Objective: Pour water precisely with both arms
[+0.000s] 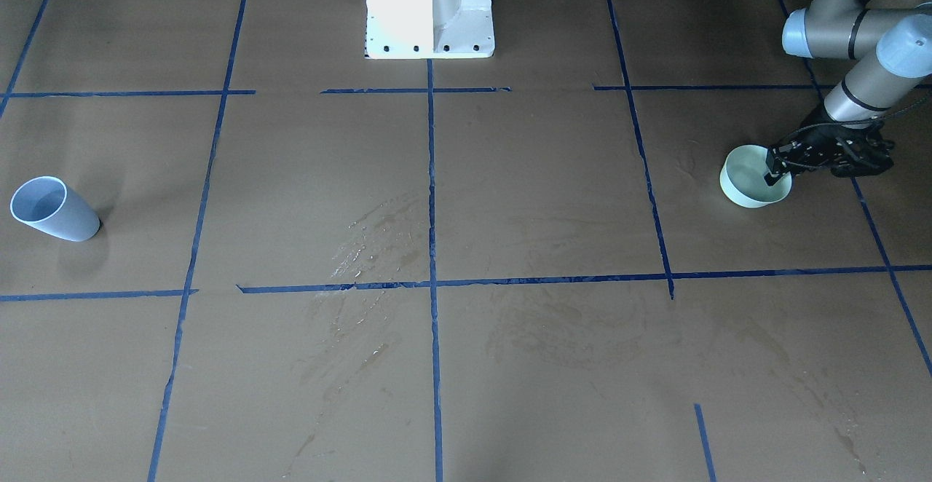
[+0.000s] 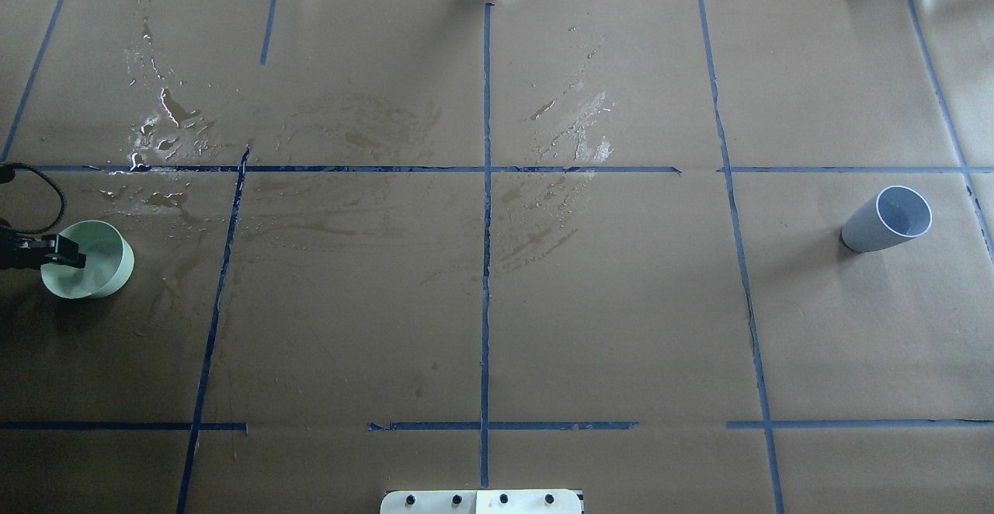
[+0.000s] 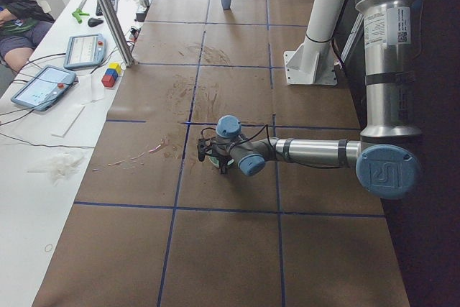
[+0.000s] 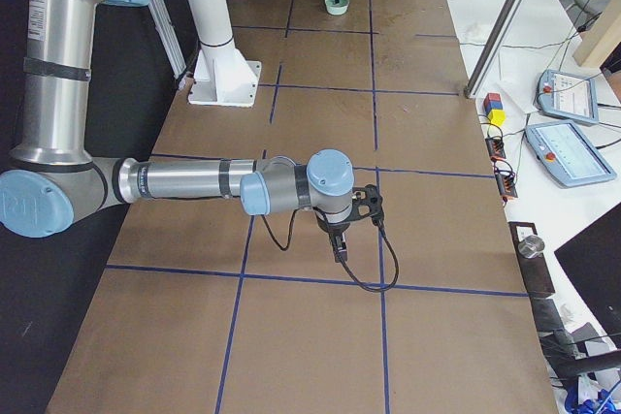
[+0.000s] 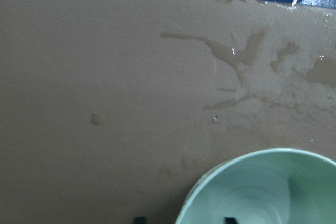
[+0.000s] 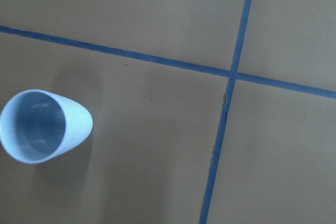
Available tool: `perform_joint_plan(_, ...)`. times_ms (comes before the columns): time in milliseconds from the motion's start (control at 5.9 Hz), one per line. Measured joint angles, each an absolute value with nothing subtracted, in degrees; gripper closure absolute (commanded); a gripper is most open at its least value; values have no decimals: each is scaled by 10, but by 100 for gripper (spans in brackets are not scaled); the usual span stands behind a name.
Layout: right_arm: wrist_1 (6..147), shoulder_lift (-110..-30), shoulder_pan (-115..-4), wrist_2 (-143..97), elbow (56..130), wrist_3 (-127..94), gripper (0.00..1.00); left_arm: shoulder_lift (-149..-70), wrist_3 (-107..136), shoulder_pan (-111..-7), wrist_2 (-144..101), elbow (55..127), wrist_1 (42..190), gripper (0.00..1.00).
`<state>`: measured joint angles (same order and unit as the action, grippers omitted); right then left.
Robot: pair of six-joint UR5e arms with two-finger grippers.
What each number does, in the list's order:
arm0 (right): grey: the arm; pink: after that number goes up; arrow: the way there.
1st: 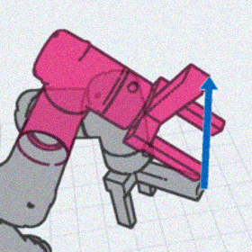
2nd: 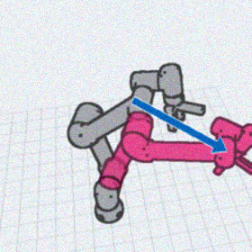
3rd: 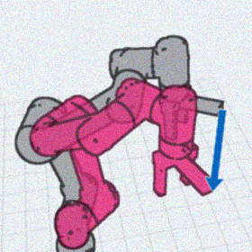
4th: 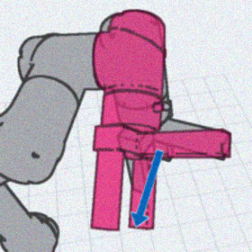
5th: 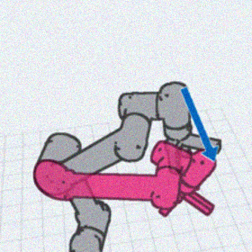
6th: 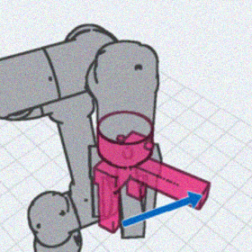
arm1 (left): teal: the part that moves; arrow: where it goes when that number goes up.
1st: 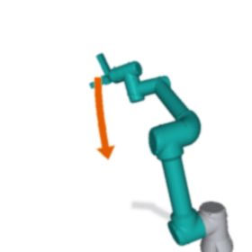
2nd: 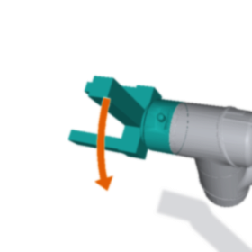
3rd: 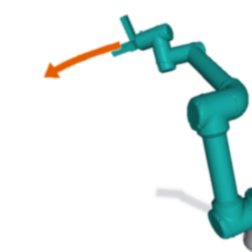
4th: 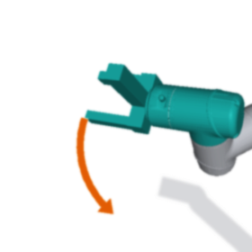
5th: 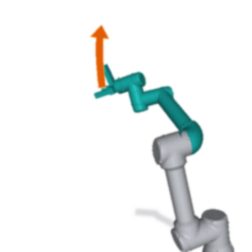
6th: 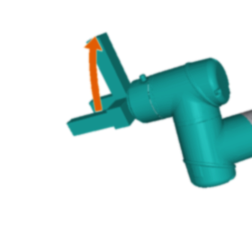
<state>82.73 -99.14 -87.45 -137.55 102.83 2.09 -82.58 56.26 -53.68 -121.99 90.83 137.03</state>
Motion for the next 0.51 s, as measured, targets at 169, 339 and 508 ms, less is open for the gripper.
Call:
perform_joint_plan(169,827,-992,-875,-1375,1028,21,0,-827,563,-537,-1228,924,1368,100)
perform_joint_plan(339,827,-992,-875,-1375,1028,21,0,-830,566,-538,-1241,953,1366,100)
perform_joint_plan(508,827,-992,-875,-1375,1028,21,0,-850,589,-538,-1248,975,1363,100)
